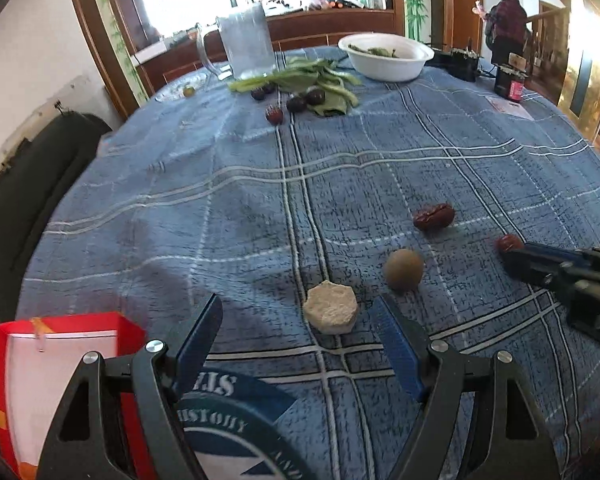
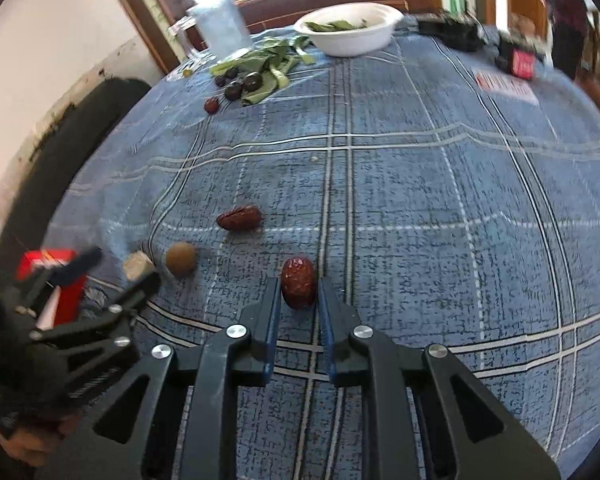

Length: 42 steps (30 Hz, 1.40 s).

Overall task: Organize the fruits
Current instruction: 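Grasp a dark red date with the right tool while the left tool grasps a yam slice, then carry the date and yam slice into the red tray and open both tools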

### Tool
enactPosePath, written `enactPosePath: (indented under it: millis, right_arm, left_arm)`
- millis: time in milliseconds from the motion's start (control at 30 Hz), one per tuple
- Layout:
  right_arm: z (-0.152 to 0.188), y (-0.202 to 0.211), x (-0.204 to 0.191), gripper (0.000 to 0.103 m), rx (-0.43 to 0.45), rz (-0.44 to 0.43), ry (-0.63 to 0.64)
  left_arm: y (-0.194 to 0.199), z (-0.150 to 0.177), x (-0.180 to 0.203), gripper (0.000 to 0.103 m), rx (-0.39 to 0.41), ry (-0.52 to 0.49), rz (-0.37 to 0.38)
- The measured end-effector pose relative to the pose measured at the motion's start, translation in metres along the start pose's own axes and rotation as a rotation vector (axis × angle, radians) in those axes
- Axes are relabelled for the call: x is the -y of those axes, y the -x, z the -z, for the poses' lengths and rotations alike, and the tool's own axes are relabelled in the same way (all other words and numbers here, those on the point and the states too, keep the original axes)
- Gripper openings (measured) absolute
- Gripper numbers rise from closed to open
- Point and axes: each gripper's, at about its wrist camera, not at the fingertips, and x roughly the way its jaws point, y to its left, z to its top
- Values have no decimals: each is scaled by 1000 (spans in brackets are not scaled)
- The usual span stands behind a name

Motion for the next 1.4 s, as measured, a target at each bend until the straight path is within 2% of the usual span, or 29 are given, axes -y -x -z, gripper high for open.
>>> enactPosePath:
  millis: [67,133,233,267,300,433,533,733,867,967,1067,1200,1300,1400]
  right_arm:
    - [-3,4,8,20,4,-21,-29]
    - [-6,11,15,20,24,-26,-48]
    - [-9,17,27,20,39,-61,-99]
    - [-10,17,30,20,41,-74,-115]
    - [-9,15,30,20,38,-86,-125]
    - [-8,10,17,20,25,-73,-70]
    - [-7,8,7,20,53,-12,-7]
    - [1,-4,-6,20,51,96,104]
    - [2,-3,-6,20,66,115,128]
    - [4,0,-9,19,94,129,142]
    - [5,12,-12,19,145,87,142]
    - [12,25,-28,20,162,0,108]
    - [25,34,-69,20,180,-56,166]
    - [45,37,-119,20,157,-172,215]
  left_arm:
    - [-4,0,-1,64,-11,19,32]
    - [-6,0,-2,61,-7,35,55]
    - [-5,0,-2,42,-11,41,108]
    - [-4,0,-1,28,-9,39,110]
    - [-3,-1,1,26,-7,30,107]
    - [2,1,-1,26,-10,38,123]
    - [16,4,-4,26,20,50,134]
    - [51,16,-8,26,67,60,171]
    - [69,27,-16,26,88,89,184]
    - [85,38,-26,26,102,122,167]
    - [104,52,-42,26,128,148,138]
    - [123,72,-69,26,146,166,54]
    - [130,88,-91,26,155,180,-32]
    - [129,101,-112,26,156,206,-93]
